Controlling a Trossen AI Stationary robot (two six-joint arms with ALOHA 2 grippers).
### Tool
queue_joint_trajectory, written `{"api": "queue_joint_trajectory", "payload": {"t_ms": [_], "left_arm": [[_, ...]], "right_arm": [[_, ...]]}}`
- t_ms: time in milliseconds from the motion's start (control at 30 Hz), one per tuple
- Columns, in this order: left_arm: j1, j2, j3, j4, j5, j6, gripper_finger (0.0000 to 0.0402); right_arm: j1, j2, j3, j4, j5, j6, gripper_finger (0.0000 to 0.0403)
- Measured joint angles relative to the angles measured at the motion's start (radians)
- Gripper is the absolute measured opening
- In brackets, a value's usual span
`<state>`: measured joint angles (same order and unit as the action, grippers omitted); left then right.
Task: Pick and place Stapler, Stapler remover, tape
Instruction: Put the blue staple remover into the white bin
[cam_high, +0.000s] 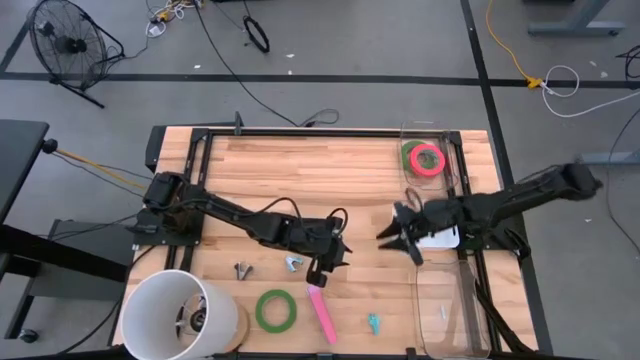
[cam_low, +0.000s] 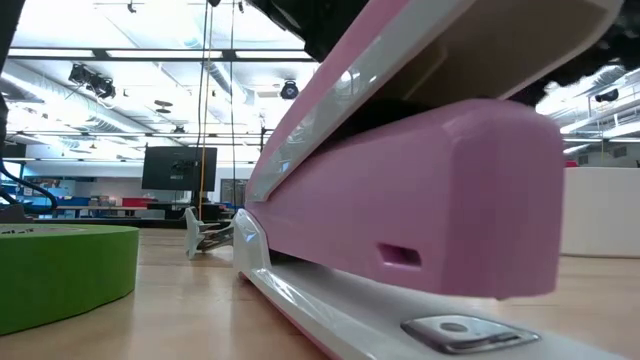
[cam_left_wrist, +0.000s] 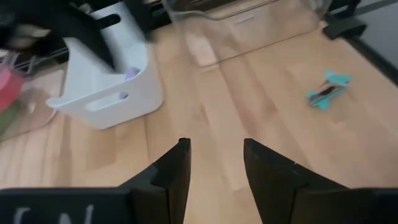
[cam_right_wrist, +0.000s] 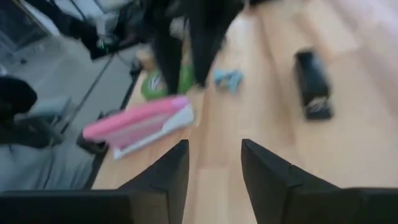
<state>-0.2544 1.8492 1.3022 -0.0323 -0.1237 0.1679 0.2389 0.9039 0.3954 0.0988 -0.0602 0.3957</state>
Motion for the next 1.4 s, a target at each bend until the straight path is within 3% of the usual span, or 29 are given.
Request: {"api": "queue_joint_trajectory", "payload": {"t_ms": [233,400,567,833,1400], "left_arm": [[0.004,0.000,0.000,-0.037,-0.065,0.000,0.0154],[0.007,0.000,0.000,-0.077,-0.112,-0.009,0.0154],[0.006,0.000,0.000,-0.126,-0.127,-0.053,0.0154],[0.007,-0.001,0.000,-0.158,-0.146,-0.078,0.0154],[0.009,-0.001,0.000,-0.169,-0.146,-0.138,0.0154]], "right_arm": [[0.236,0.185,0.108,-0.011,0.132,0.100,0.0146],[0.344,0.360,0.310,-0.243,0.198,0.148,0.0146],[0.397,0.549,0.499,-0.448,0.191,0.263,0.0146],[0.436,0.728,0.716,-0.562,0.100,0.433,0.0149],[0.467,0.882,0.755,-0.608,0.039,0.749,0.0211]]}}
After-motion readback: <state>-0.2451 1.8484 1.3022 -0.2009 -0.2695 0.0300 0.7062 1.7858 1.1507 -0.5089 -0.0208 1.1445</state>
